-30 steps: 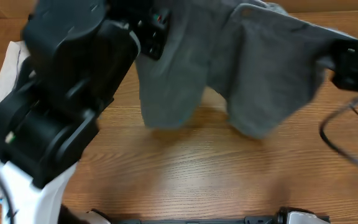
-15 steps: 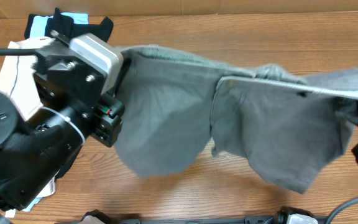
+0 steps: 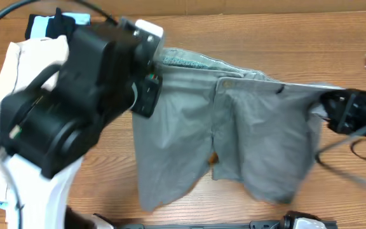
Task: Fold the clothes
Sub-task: 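Lift the shorts with both grippers, stretch apart, and lay them flat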
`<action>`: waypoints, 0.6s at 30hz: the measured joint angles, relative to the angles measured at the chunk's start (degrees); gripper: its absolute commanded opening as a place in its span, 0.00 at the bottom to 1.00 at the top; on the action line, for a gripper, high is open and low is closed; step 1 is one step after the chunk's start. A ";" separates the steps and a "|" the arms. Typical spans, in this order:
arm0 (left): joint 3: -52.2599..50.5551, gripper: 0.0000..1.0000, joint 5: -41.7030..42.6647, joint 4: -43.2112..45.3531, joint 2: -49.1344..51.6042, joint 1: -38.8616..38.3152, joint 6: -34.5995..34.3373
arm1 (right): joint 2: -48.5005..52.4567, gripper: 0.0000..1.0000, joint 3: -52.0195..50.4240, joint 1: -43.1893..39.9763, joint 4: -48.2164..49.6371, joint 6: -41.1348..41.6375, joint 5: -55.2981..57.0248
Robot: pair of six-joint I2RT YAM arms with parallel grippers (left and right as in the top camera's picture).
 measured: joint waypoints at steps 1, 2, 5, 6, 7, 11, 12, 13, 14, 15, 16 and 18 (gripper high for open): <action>-0.48 0.04 0.63 -0.04 1.20 0.79 -0.42 | 0.85 0.04 -2.03 0.00 0.50 -0.35 -0.13; -1.01 0.04 1.22 -0.07 2.45 1.60 -0.94 | 1.88 0.04 -3.85 0.02 1.29 -0.72 -0.28; -2.47 0.04 2.80 0.42 6.78 3.76 -1.79 | 5.38 0.04 -8.33 0.07 5.07 -1.18 -1.14; -2.82 0.04 3.13 0.96 8.52 4.50 -2.01 | 6.84 0.04 -9.70 0.33 6.86 -1.27 -1.31; -2.99 0.04 3.28 1.49 10.12 5.11 -2.19 | 8.41 0.04 -10.71 0.74 8.59 -1.29 -1.29; -3.61 0.04 3.06 5.73 17.75 8.57 -2.62 | 15.93 0.04 -12.74 3.61 15.17 -1.27 -1.27; -3.69 0.04 2.91 7.50 19.67 9.42 -2.64 | 18.08 0.04 -12.92 4.35 17.11 -1.25 -1.25; -3.76 0.04 2.47 9.70 21.62 10.21 -2.64 | 20.15 0.04 -13.03 5.03 19.23 -1.22 -1.01; -3.82 0.04 2.03 12.02 23.45 10.88 -2.67 | 22.01 0.04 -13.03 5.60 21.31 -1.22 -0.81; -3.89 0.04 1.40 14.47 25.29 11.47 -2.71 | 24.15 0.04 -13.09 6.25 23.85 -1.20 -0.46; -3.93 0.04 0.92 16.59 26.86 11.89 -2.78 | 26.25 0.04 -13.09 6.80 26.38 -1.22 -0.11; -4.07 0.04 -0.46 22.01 30.45 12.59 -2.80 | 30.27 0.04 -13.16 7.63 30.91 -1.05 0.57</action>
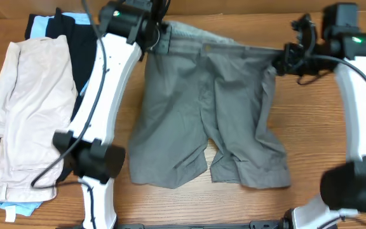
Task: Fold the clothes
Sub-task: 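Lift the shorts with both grippers, stretch apart, and lay them flat, then release the shorts and pull both grippers back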
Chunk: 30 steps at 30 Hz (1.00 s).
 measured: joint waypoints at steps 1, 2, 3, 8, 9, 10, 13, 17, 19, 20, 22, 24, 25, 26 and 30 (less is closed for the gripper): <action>-0.15 0.04 -0.48 2.38 1.42 0.22 -0.02 | 1.81 0.04 -0.09 0.20 2.34 0.15 0.28; -0.26 0.04 -0.98 5.14 2.91 0.35 0.00 | 3.52 0.04 -0.15 0.33 4.70 0.24 0.61; -0.26 0.04 -1.55 7.93 4.35 0.42 0.00 | 5.01 0.04 -0.17 0.35 7.19 0.33 0.96; -0.44 0.56 -4.02 22.53 10.69 0.44 0.15 | 10.51 0.51 -0.28 0.35 18.88 0.87 2.67; -0.46 0.84 -5.25 24.76 11.72 0.48 -0.04 | 11.30 0.96 -0.31 0.31 20.76 1.16 3.43; -0.48 1.00 -6.29 26.84 12.59 0.76 0.00 | 11.98 1.00 -0.31 0.07 22.64 1.22 4.17; -0.50 1.00 -9.03 31.78 14.78 2.60 -0.02 | 13.25 1.00 -0.31 -1.36 27.47 1.62 6.05; -0.59 1.00 -10.40 35.43 15.61 5.09 0.02 | 13.55 1.00 -0.17 -2.64 30.60 3.56 7.34; -0.11 1.00 -10.32 35.28 15.45 5.84 0.04 | 13.55 1.00 0.66 -2.71 29.16 4.90 7.63; 0.50 1.00 -10.03 34.56 15.37 5.92 0.07 | 13.55 1.00 1.42 -2.67 27.61 5.38 7.69; 1.92 1.00 -8.94 31.78 14.84 5.84 0.20 | 13.55 1.00 3.43 -2.60 24.11 6.12 7.69; 3.58 1.00 -7.21 26.97 13.25 5.53 0.24 | 13.53 1.00 6.62 -2.56 19.06 6.67 7.61; 4.57 1.00 -6.12 24.20 12.13 5.51 0.33 | 13.42 1.00 8.09 -2.58 16.63 6.82 7.50; 5.40 1.00 -4.83 21.38 10.69 5.27 0.50 | 13.11 1.00 9.68 -2.58 13.22 7.06 7.32; 7.34 1.00 -0.31 8.41 2.32 5.16 3.56 | 9.38 1.00 13.79 -2.56 -0.50 7.58 5.90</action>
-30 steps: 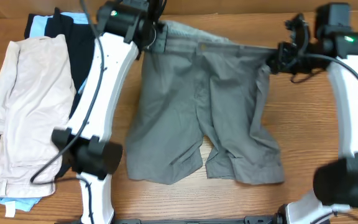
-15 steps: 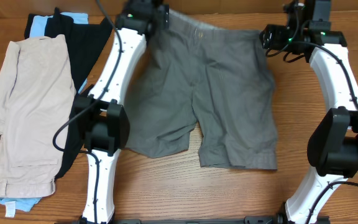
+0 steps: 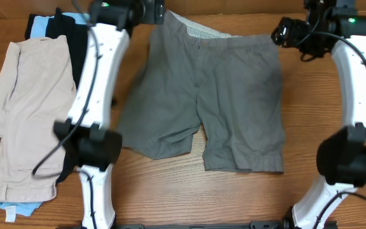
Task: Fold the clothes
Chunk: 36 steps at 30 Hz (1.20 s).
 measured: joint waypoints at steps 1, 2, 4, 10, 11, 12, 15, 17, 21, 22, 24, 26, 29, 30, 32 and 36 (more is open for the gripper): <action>0.48 1.00 0.68 -3.08 -2.03 0.00 0.83 | -1.38 1.00 0.55 0.00 -2.73 0.07 -0.39; 0.87 1.00 1.40 -6.45 -4.59 0.00 1.66 | -3.23 1.00 0.83 0.00 -5.31 0.17 -0.79; 1.51 1.00 2.05 -10.95 -8.15 0.00 2.67 | -6.51 1.00 1.36 0.00 -8.96 0.28 -1.33; 1.88 1.00 3.13 -22.16 -14.47 0.00 3.15 | -15.47 1.00 1.77 0.00 -16.33 0.90 -2.43; 1.86 1.00 3.15 -23.78 -15.02 0.00 2.71 | -16.61 1.00 1.81 0.00 -17.16 1.11 -2.45; 1.86 1.00 3.28 -25.29 -15.43 0.00 2.34 | -17.92 1.00 1.86 -0.02 -18.23 1.27 -2.38; 1.86 1.00 3.52 -29.86 -16.55 0.00 1.57 | -21.62 1.00 1.95 -0.02 -21.68 2.23 -1.66; 1.86 1.00 3.61 -32.41 -17.16 0.00 0.74 | -23.80 1.00 1.97 0.00 -24.33 2.71 -0.98; 0.76 0.93 7.54 -32.68 -18.18 -0.20 -0.11 | -26.84 1.00 2.08 0.00 -28.50 3.37 0.33; 0.13 0.93 8.61 -32.70 -18.32 -0.44 -0.13 | -27.26 1.00 2.08 0.00 -29.22 3.39 0.81; -2.80 0.93 10.14 -32.59 -18.60 -1.92 -0.09 | -27.80 1.00 2.08 0.00 -29.86 3.61 1.95; -6.95 0.93 11.13 -32.39 -18.71 -4.24 0.00 | -27.93 1.00 2.08 0.00 -29.88 3.80 3.06; -16.46 0.92 12.11 -29.07 -18.71 -8.66 1.01 | -27.93 1.00 1.97 -0.02 -29.57 4.09 4.22; -19.76 0.92 12.33 -27.54 -18.69 -9.99 1.25 | -27.93 1.00 1.88 -0.02 -29.31 4.20 4.33; -27.34 0.88 12.72 -22.67 -18.60 -12.85 2.03 | -27.93 1.00 1.46 -0.02 -28.37 4.26 4.68; -41.42 0.81 13.25 -13.22 -18.12 -17.55 3.65 | -27.91 1.00 -0.74 -0.02 -26.84 4.39 5.09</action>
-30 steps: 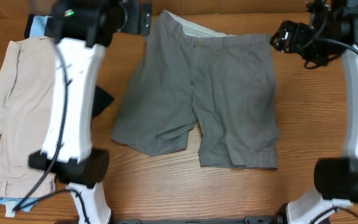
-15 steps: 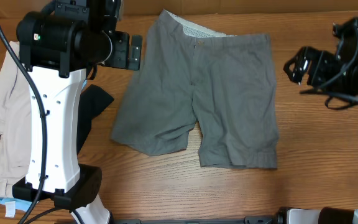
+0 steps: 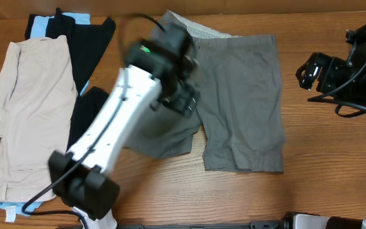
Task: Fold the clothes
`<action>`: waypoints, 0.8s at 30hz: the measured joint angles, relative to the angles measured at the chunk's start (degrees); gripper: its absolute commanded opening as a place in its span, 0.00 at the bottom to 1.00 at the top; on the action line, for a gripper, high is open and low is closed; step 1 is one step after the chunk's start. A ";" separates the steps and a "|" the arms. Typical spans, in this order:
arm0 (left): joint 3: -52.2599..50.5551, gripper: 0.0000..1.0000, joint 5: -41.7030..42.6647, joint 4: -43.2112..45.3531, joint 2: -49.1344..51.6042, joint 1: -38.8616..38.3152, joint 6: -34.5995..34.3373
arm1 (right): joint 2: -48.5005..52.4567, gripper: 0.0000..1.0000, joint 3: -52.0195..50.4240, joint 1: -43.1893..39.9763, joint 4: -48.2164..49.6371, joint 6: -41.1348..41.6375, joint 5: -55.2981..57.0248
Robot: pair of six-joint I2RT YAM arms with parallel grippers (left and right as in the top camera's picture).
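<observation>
Grey shorts [image 3: 243,95] lie flat on the wooden table [image 3: 335,165], waistband at the far edge and legs toward the front. My left arm reaches over the shorts' left leg, and the left gripper [image 3: 186,100] hovers low above the crotch area; it is motion-blurred, so its jaws cannot be read. My right gripper [image 3: 307,73] is to the right of the shorts, off the fabric, with its fingers apart and nothing between them.
A pile of clothes lies at the left: a beige garment [image 3: 24,108] on top, a black one [image 3: 75,57] beside it and a light blue one [image 3: 43,25] at the back. The left arm's base [image 3: 84,191] stands at the front.
Both grippers have left the waistband corners at the far edge. The left one is now over the middle of the shorts; the right one is off to the right. The shorts lie still.
Both grippers first held the shorts by the waistband, stretched between them with the legs hanging toward the front. Then the shorts were further back, and then laid flat with the grippers still at the corners. Now they lie released on the table.
</observation>
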 measured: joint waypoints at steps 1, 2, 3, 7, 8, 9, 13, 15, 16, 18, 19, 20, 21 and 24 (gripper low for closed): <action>-2.23 0.80 0.15 1.33 0.04 -0.68 0.33 | 0.00 1.00 -0.35 0.02 0.24 0.07 0.20; -5.16 0.78 0.33 3.72 0.24 -1.49 0.44 | 0.00 1.00 -0.81 0.02 0.39 0.07 0.31; -7.48 0.77 0.57 5.81 0.26 -2.05 0.55 | 0.00 1.00 -1.18 0.00 0.66 0.04 0.48; -17.66 0.70 3.17 14.62 0.35 -3.91 0.83 | 0.04 1.00 -1.99 0.00 1.60 0.11 0.63; -19.76 0.68 3.87 16.57 0.35 -4.26 0.83 | 0.04 1.00 -2.23 0.00 1.66 0.13 0.66; -21.62 0.67 4.44 18.40 0.35 -4.63 0.81 | 0.04 1.00 -2.43 0.02 1.73 0.22 0.66; -26.75 0.67 4.24 22.40 0.39 -5.75 0.81 | 0.04 1.00 -3.45 0.00 1.81 0.24 0.66; -28.22 0.66 2.73 22.86 0.39 -5.92 0.79 | 0.04 1.00 -3.72 0.02 1.84 0.24 0.68; -28.65 0.66 1.66 22.84 0.39 -5.92 0.79 | 0.04 1.00 -3.76 0.00 1.84 0.24 0.66; -29.18 0.62 -0.44 23.12 0.46 -5.77 0.76 | 0.04 1.00 -3.80 0.00 1.92 0.26 0.66; -29.31 0.59 -1.38 23.45 0.50 -5.64 0.74 | 0.04 1.00 -3.82 0.02 1.99 0.26 0.66; -29.46 0.55 -2.14 24.00 0.61 -5.53 0.72 | 0.04 1.00 -3.82 0.00 2.01 0.28 0.66; -29.57 0.53 -2.60 24.52 0.72 -5.25 0.63 | 0.04 1.00 -3.82 0.02 1.99 0.26 0.66; -29.62 0.44 -2.97 25.07 1.46 -4.90 0.63 | 0.04 1.00 -3.85 0.00 2.03 0.24 0.66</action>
